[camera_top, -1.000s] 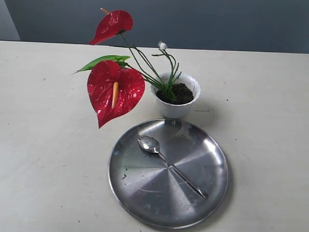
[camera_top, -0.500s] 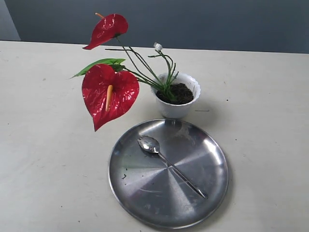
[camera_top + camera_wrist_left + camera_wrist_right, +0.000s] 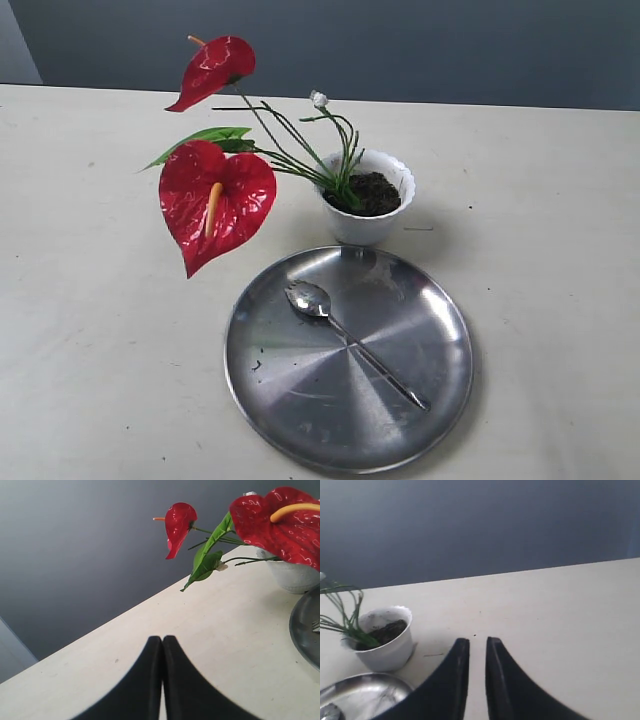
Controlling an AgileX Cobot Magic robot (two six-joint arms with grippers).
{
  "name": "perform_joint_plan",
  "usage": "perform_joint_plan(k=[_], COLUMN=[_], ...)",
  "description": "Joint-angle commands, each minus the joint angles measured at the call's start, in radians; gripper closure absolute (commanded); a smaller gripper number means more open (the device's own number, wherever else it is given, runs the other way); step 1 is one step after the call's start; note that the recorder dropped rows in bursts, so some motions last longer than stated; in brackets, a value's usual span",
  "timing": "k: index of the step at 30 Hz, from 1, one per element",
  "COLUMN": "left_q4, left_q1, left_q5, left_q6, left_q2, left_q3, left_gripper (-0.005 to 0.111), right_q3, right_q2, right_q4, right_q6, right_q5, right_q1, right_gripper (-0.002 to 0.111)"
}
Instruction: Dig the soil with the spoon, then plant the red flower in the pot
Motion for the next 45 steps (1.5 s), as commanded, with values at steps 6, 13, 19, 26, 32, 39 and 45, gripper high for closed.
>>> perform_joint_plan(k=[6,13,19,26,32,39,45], left_q4=[-0.008,-0.008,-0.008,-0.008,-0.008,-0.008,-0.008], left_q1=[-0.007,-0.007,-0.007,-0.007,-0.007,-0.007,-0.007], left_q5=[-0.012,-0.012,-0.012,-0.012,-0.012,-0.011,-0.011], left_q6=[-0.006,-0.006,-0.006,-0.006,-0.006,-0.006,-0.006], left_q2=[-0.005,-0.005,-0.005,-0.005,-0.005,-0.005,-0.005], left_q3=[-0.002,-0.002,-0.002,-0.002,-0.002,-0.002,-0.002], left_gripper=[0.106,0.106,0.106,0.106,0.106,0.106,0.106], right_q3=[0.127,0.223,0.234,0.234,0.234,0.234,0.234], right_q2=[-0.076,-0.076,-0.076,-0.076,-0.076,-0.076,-0.076], right_q4=[0.205,0.201,0.203,0.217,0.217,0.217,0.217], right_q6=[-0.296,-0.296,-0.289,-0.287,-0.287,-0.287,-0.287], right_q5=[-0.137,-0.144,-0.142,-0.142,-0.142,-0.138,-0.138], right_q1=[-0.315,-0.374,-0.376,-0.376,-0.376,-0.376,-0.376], right_gripper=[0.095,0.095,0.095,0.095,0.095,0.095,0.095])
